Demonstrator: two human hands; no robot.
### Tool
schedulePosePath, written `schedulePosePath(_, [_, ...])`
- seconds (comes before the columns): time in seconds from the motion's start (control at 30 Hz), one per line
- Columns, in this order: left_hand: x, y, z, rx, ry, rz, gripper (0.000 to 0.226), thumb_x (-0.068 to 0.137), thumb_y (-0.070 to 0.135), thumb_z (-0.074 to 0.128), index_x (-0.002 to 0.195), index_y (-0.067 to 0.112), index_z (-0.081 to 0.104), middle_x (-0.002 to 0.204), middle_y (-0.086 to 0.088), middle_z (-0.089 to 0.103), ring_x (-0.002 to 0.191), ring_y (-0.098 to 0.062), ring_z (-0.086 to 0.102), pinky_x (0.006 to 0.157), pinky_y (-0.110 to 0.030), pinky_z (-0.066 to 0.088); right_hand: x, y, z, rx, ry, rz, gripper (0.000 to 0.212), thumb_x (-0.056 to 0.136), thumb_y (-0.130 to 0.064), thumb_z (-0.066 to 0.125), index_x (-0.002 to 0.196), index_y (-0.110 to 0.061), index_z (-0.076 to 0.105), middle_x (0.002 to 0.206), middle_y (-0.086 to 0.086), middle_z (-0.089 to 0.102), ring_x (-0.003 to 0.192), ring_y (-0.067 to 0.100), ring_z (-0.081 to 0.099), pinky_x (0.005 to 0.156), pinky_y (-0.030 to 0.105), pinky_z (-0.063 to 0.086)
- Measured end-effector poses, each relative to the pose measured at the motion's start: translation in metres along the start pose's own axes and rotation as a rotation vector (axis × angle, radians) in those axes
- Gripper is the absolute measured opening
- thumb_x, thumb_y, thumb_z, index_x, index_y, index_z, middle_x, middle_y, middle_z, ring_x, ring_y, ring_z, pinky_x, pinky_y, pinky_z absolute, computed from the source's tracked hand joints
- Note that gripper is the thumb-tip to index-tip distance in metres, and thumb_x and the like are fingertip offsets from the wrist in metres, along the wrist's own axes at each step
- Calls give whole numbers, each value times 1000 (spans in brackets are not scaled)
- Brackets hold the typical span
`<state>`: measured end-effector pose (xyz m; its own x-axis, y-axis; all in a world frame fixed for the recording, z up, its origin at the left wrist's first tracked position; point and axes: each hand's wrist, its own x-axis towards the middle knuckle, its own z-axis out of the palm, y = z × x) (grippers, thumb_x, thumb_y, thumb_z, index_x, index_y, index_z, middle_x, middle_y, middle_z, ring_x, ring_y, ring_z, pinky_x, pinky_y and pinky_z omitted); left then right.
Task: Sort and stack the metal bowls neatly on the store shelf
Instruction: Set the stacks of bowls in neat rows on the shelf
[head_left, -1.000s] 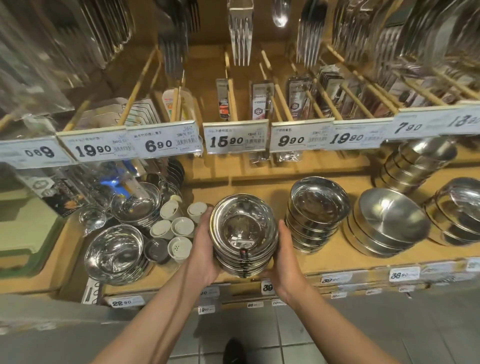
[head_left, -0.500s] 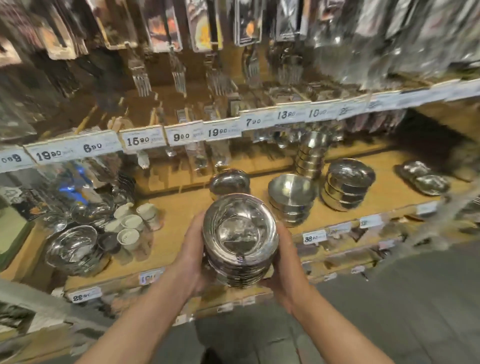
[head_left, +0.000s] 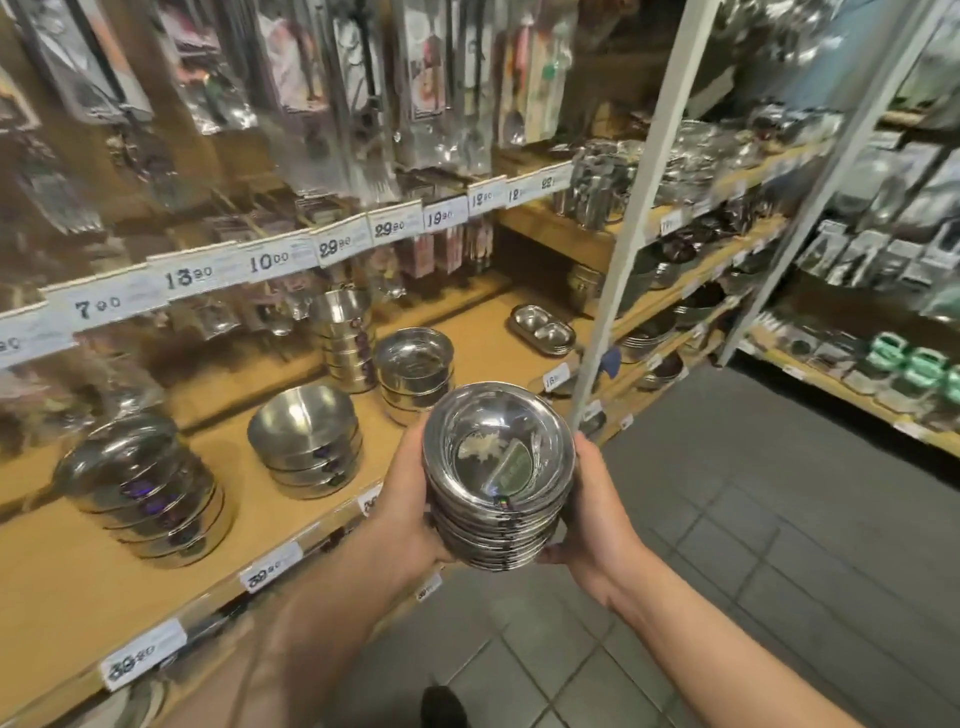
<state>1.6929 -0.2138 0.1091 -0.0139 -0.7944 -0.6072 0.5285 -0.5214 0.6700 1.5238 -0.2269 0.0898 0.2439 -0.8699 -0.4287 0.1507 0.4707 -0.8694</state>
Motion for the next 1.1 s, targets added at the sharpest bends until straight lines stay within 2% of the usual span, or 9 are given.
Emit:
schedulePosePath(0.2, [92, 18, 48, -28, -40, -11, 58, 72, 74, 66, 89, 21, 84, 97, -8, 80, 77, -28, 77, 53, -45, 60, 73, -34, -45, -18, 56, 3, 53, 75, -86, 43, 110, -53, 65, 109, -21, 73, 111, 14, 64, 72, 48, 60])
schedulePosePath(0.37, [165, 47, 79, -79, -16, 17, 54, 84, 69, 57, 72, 23, 83, 82, -6, 79, 63, -22, 76, 43, -37, 57, 149, -73, -70, -27, 62, 33, 52, 79, -81, 43, 113, -51, 67, 111, -20, 73, 115, 16, 62, 80, 53, 57])
schedulePosePath(0.47, [198, 65, 93, -103, -34, 38, 58, 91, 65, 50, 72, 22, 83, 81, -7, 79, 64, -21, 76, 43, -34, 57, 192, -93, -81, -30, 33, 48, 51, 82, -77, 41, 109, -47, 71, 112, -16, 74, 112, 17, 65, 85, 55, 56])
schedulePosePath(0.57, [222, 79, 99, -95, -24, 52, 61, 96, 62, 43, 87, 19, 84, 95, -10, 80, 80, -21, 78, 55, -32, 61, 232, -104, -89, -27, -22, 54, 49, 85, -71, 42, 108, -40, 73, 111, -10, 75, 104, 16, 71, 78, 50, 60])
schedulePosePath(0.63, [244, 85, 99, -98, -18, 113, 63, 97, 63, 38, 106, 18, 81, 113, -11, 76, 100, -21, 75, 70, -31, 62, 262, -108, -92, -39, -66, 75, 51, 88, -69, 39, 112, -37, 72, 117, -5, 74, 109, 21, 69, 81, 52, 59])
schedulePosePath(0.7, [266, 88, 101, -101, 64, 126, 61, 90, 68, 44, 105, 22, 81, 115, -9, 76, 98, -20, 75, 73, -34, 60, 294, -109, -97, -70, -97, 100, 54, 91, -68, 36, 117, -35, 70, 122, -3, 72, 119, 25, 62, 89, 55, 54])
schedulePosePath(0.77, [289, 89, 101, -126, 153, 132, 58, 86, 72, 47, 92, 28, 83, 105, -6, 79, 86, -19, 77, 65, -35, 61, 328, -109, -102, -103, -152, 116, 57, 93, -69, 35, 122, -33, 68, 125, -2, 71, 122, 25, 60, 95, 57, 51])
schedulePosePath(0.9, [331, 85, 108, -193, 286, 166, 58, 89, 74, 42, 89, 32, 83, 95, -4, 80, 80, -18, 77, 56, -38, 61, 388, -110, -115, -129, -232, 143, 56, 94, -64, 39, 123, -28, 69, 125, 1, 71, 123, 24, 61, 105, 56, 46])
schedulePosePath(1.1, [379, 89, 116, -294, 489, 163, 62, 86, 74, 43, 93, 27, 82, 96, -6, 80, 78, -21, 77, 61, -39, 61, 452, -114, -123, -171, -333, 237, 59, 93, -68, 34, 130, -31, 63, 128, 1, 69, 123, 27, 60, 96, 59, 52])
